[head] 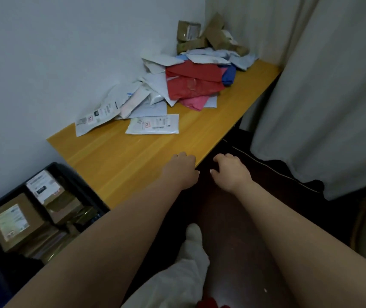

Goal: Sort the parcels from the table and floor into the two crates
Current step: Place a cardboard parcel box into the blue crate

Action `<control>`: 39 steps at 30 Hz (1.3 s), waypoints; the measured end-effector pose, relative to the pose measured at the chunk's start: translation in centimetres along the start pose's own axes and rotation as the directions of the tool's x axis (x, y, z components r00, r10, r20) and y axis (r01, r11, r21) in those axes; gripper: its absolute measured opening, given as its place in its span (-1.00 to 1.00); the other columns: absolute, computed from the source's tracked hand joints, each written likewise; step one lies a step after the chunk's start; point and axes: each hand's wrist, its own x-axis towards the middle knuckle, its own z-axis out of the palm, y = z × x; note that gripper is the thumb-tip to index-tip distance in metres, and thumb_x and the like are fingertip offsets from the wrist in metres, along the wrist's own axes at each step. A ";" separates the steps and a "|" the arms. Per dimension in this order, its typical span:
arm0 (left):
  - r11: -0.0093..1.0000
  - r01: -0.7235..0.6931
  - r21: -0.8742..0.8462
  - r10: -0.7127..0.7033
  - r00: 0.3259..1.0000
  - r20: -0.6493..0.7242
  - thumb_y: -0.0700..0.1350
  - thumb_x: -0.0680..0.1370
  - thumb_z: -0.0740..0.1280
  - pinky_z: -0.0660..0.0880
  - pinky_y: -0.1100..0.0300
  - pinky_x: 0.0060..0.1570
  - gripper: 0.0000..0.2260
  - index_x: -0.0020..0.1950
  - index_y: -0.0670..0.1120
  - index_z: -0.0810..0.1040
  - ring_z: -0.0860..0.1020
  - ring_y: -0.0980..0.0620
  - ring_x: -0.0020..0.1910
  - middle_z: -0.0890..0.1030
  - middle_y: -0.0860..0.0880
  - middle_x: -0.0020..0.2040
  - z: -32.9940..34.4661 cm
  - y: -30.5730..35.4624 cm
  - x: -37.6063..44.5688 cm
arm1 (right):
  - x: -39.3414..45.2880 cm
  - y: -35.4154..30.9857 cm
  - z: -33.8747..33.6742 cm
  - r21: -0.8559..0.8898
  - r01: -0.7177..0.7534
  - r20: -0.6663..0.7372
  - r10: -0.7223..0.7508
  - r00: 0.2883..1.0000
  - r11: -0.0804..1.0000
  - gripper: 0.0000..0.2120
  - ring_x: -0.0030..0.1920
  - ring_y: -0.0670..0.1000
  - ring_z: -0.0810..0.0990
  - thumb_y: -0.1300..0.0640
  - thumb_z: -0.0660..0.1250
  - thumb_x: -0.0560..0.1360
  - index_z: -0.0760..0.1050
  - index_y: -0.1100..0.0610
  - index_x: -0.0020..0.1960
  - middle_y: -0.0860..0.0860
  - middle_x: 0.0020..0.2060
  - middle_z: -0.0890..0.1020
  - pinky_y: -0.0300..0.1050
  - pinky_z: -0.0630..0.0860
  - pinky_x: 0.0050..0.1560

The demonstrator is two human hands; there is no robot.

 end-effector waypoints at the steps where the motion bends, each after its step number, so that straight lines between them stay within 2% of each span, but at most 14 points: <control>1: 1.000 -0.006 -0.019 0.006 1.000 -0.004 0.04 0.61 0.23 0.45 -0.06 0.19 -0.60 0.40 -0.11 0.37 0.37 -0.16 0.30 0.38 -0.15 0.32 -0.4 0.5 2.3 | 2.2 0.5 -0.7 -0.008 0.007 0.000 -0.007 1.000 1.000 -0.60 0.28 0.16 0.40 0.01 0.26 0.58 0.37 0.15 0.36 0.14 0.25 0.45 0.06 0.46 0.20; 7: 0.996 -0.002 -0.085 0.002 1.000 0.004 -0.02 0.62 0.21 0.42 -0.04 0.21 -0.62 0.40 -0.12 0.35 0.32 -0.16 0.34 0.36 -0.15 0.34 -3.5 1.7 15.4 | 14.4 3.9 -5.0 -0.073 0.014 0.033 -0.012 0.999 0.997 -0.60 0.29 0.17 0.39 0.01 0.23 0.59 0.35 0.16 0.36 0.15 0.26 0.44 0.08 0.46 0.20; 13: 0.995 -0.037 -0.096 0.026 0.993 -0.118 -0.06 0.60 0.22 0.41 -0.02 0.18 -0.62 0.39 -0.13 0.37 0.33 -0.17 0.30 0.39 -0.17 0.31 -9.6 1.5 25.9 | 24.8 5.9 -10.1 -0.039 -0.009 -0.007 0.009 1.000 0.999 -0.62 0.30 0.17 0.39 0.04 0.22 0.60 0.36 0.17 0.35 0.16 0.27 0.45 0.05 0.45 0.20; 18: 0.996 -0.065 0.053 0.072 0.986 -0.150 -0.09 0.60 0.20 0.41 0.04 0.00 -0.74 0.26 -0.14 0.41 0.36 -0.16 0.24 0.40 -0.15 0.22 -12.6 1.2 33.1 | 33.1 6.6 -12.0 -0.057 0.071 0.035 -0.069 0.997 0.996 -0.62 0.31 0.16 0.36 0.06 0.20 0.61 0.33 0.15 0.38 0.14 0.28 0.43 -0.01 0.39 0.22; 22: 0.996 -0.038 0.086 0.056 0.975 -0.213 -0.05 0.57 0.26 0.44 -0.03 0.11 -0.67 0.31 -0.12 0.40 0.31 -0.16 0.32 0.37 -0.15 0.28 -16.0 1.9 40.4 | 41.1 7.6 -13.9 -0.064 0.136 0.023 -0.135 0.991 0.989 -0.72 0.22 0.17 0.41 0.08 0.22 0.59 0.39 0.17 0.26 0.16 0.18 0.46 0.03 0.42 0.16; 25: 0.992 -0.022 0.128 0.047 0.980 -0.191 -0.07 0.58 0.23 0.45 -0.01 0.13 -0.66 0.34 -0.11 0.38 0.31 -0.14 0.33 0.36 -0.14 0.31 -17.4 2.9 46.8 | 47.9 9.0 -15.7 -0.043 0.180 0.011 -0.179 0.984 0.983 -0.75 0.18 0.17 0.42 0.08 0.22 0.60 0.40 0.17 0.22 0.14 0.15 0.46 0.05 0.43 0.13; 30: 0.997 0.057 0.051 -0.048 0.985 -0.164 -0.09 0.60 0.21 0.43 -0.02 0.15 -0.60 0.43 -0.11 0.29 0.25 -0.12 0.39 0.29 -0.13 0.38 -19.0 4.7 58.1 | 59.4 14.0 -17.6 0.000 0.230 0.073 -0.229 0.971 0.973 -0.77 0.19 0.15 0.42 0.12 0.22 0.59 0.37 0.18 0.21 0.15 0.18 0.45 0.02 0.44 0.13; 35: 0.990 0.123 -0.069 -0.135 0.971 -0.196 -0.08 0.57 0.26 0.38 0.04 0.24 -0.44 0.52 -0.13 0.15 0.22 -0.12 0.41 0.25 -0.15 0.44 -20.3 6.6 67.1 | 68.9 19.3 -20.3 0.024 0.179 0.074 -0.180 0.981 0.984 -0.70 0.22 0.14 0.41 0.15 0.23 0.58 0.34 0.20 0.28 0.17 0.21 0.45 -0.03 0.42 0.15; 39: 0.986 0.162 -0.041 -0.167 0.940 -0.297 0.00 0.52 0.32 0.29 0.01 0.38 -0.32 0.55 -0.12 0.09 0.12 -0.15 0.50 0.16 -0.18 0.50 -21.3 6.9 72.2 | 75.4 21.4 -22.0 0.117 0.094 0.020 -0.097 0.995 0.989 -0.60 0.28 0.18 0.38 0.18 0.24 0.56 0.29 0.23 0.36 0.21 0.29 0.42 0.01 0.38 0.19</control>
